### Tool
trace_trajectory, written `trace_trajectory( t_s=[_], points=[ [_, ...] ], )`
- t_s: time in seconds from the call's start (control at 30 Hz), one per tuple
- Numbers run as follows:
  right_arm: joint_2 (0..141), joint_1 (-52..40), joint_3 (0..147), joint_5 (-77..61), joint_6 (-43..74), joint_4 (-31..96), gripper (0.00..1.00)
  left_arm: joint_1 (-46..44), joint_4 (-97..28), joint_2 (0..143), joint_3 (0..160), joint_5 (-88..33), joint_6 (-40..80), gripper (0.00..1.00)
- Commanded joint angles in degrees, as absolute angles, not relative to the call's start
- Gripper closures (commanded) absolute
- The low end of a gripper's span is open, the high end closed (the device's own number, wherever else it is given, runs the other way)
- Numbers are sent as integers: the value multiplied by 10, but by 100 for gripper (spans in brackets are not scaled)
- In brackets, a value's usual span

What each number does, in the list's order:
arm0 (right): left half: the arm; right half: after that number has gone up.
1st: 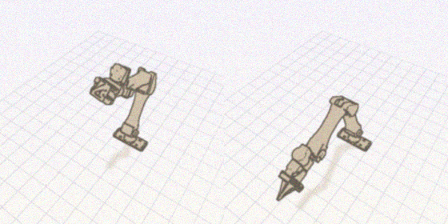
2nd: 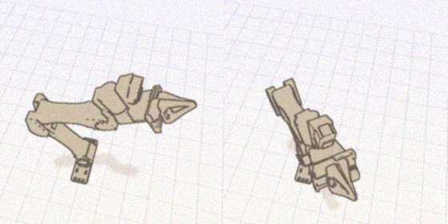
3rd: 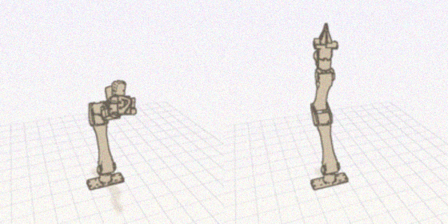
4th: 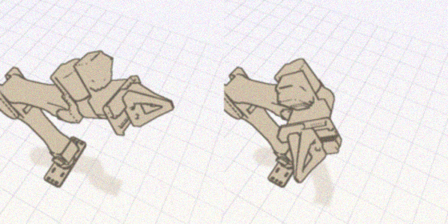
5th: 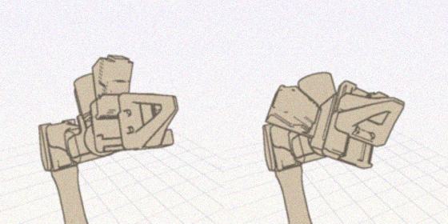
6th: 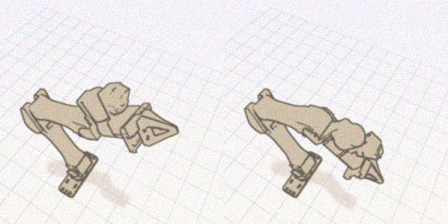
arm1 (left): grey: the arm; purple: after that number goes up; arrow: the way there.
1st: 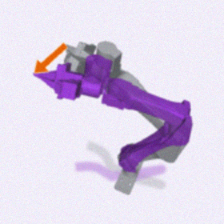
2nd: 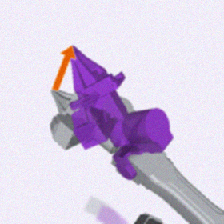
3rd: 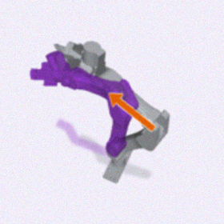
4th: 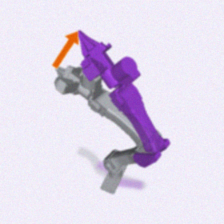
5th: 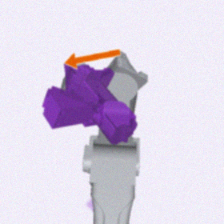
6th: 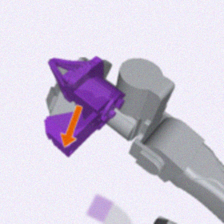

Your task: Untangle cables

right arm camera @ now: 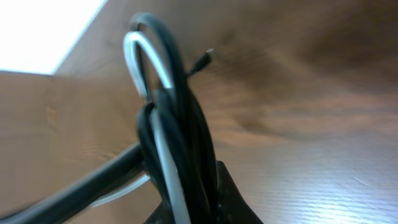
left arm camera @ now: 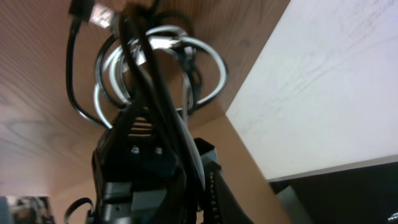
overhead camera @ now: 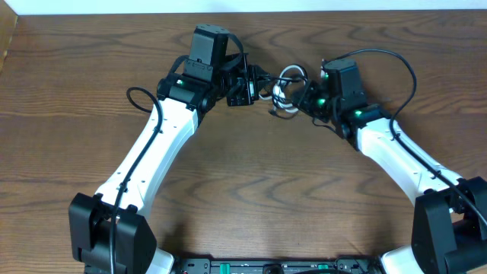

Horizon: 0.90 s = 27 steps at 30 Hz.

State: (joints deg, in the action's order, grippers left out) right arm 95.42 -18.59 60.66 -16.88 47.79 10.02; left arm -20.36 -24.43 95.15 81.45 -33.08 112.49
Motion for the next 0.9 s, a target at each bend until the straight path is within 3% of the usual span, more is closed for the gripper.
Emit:
trace_trajectory(
  t_s=[0.0,0.23,0.4,0.67,0.87],
  points=[
    [958,-161,611,-179,393,136,99,-200,-265,950,820,-305,1032,93],
    [939,-100,611,-194,296,255,99,-200,-370,950,820,-155,879,93],
    [921,-48,611,-143,267,331,99,-200,-377,950,820,-101,664,93],
    [920,-32,611,-238,163,354,99,-200,-377,950,820,-101,379,92],
    [919,-35,611,-405,79,354,99,-201,-370,950,820,-201,226,92]
  ],
)
